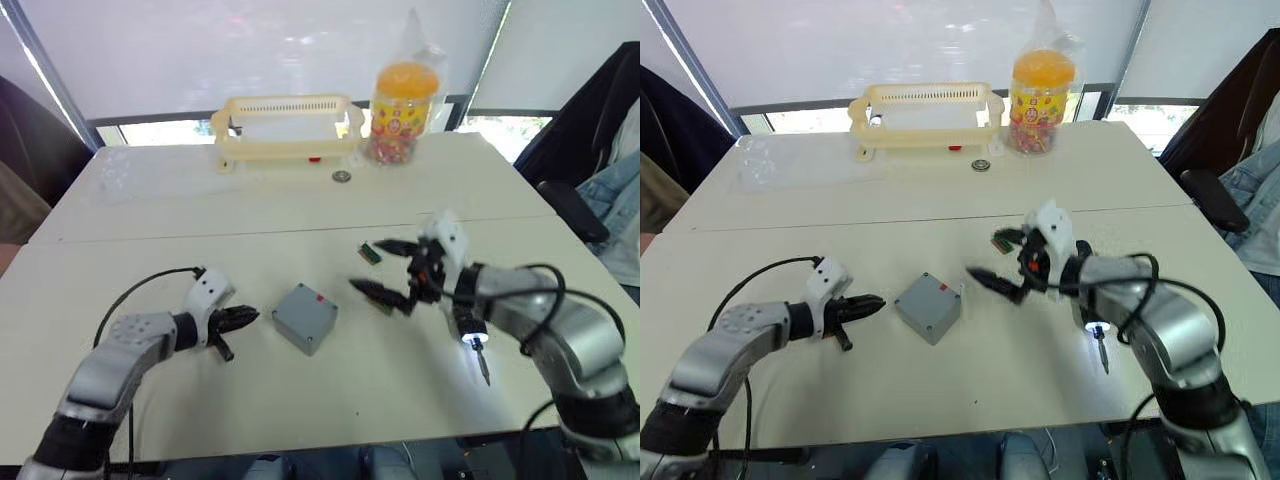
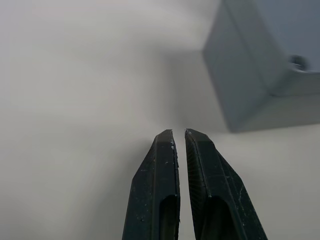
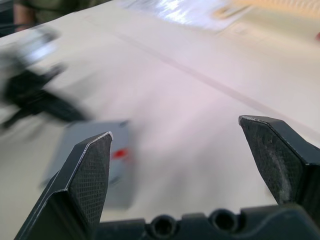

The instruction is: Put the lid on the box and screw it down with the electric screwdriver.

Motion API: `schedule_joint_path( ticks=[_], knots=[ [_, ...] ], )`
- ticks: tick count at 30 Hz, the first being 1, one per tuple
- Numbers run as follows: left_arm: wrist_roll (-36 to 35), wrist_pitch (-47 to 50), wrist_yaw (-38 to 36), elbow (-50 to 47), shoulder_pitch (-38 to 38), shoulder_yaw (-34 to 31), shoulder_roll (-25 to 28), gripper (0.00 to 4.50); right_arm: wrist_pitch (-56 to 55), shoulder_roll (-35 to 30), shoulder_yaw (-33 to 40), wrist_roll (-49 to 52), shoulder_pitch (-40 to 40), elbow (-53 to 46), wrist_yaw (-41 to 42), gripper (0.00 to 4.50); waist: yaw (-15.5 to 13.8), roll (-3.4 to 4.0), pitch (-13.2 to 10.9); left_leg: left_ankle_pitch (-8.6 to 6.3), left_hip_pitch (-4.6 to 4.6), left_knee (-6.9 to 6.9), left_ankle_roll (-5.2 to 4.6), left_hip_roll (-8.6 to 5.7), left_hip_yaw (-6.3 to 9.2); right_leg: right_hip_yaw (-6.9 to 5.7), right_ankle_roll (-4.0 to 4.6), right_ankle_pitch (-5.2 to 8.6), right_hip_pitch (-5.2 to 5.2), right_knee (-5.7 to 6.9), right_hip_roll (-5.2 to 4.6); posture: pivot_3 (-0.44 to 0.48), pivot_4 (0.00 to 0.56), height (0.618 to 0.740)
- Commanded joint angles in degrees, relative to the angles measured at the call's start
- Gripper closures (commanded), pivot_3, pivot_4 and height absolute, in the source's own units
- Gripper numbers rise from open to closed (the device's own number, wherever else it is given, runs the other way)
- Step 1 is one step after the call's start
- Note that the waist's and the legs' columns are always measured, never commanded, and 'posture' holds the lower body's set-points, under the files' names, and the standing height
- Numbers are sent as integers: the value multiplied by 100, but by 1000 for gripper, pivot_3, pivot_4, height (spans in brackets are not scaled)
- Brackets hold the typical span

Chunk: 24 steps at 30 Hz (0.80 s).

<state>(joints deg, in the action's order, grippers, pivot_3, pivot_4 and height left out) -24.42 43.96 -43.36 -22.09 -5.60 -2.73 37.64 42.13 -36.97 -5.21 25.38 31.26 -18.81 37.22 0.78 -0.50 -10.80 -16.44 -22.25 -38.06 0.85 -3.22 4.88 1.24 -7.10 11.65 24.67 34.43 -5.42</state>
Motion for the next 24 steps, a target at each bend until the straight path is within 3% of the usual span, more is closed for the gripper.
schedule_joint_path(
  ticks=[1,6,11,17,24],
  knots=[
    [-395,369,241,-797,329,-206,-133,4167,-827,127,-462,-686,248,860,193,57,-21,0,0,0,-1,0,0,-2,0,0,0,0,1,2,-2,0,150,740],
    [-471,529,599,-1329,772,-23,-337,4167,-1785,461,-1019,-1409,766,2214,555,57,1,2,0,3,2,-1,6,-5,-2,3,2,-1,2,8,-5,0,150,740],
    [-354,473,899,-1343,739,237,-559,4167,-2330,721,-1336,-1766,1067,2854,1071,57,-3,2,0,4,3,0,7,-5,0,2,3,-1,5,15,-2,0,150,740],
    [-197,273,1018,-998,486,320,-600,4167,-2532,925,-1484,-2022,846,2789,1253,57,-12,2,0,6,3,0,11,-6,0,2,3,-1,8,21,-3,0,150,740],
    [136,-124,1011,-411,-34,536,-628,4167,-2061,955,-1313,-1997,359,1996,1191,57,-18,2,0,8,3,0,15,-9,-2,7,4,-1,22,47,-4,0,150,740]
  ],
)
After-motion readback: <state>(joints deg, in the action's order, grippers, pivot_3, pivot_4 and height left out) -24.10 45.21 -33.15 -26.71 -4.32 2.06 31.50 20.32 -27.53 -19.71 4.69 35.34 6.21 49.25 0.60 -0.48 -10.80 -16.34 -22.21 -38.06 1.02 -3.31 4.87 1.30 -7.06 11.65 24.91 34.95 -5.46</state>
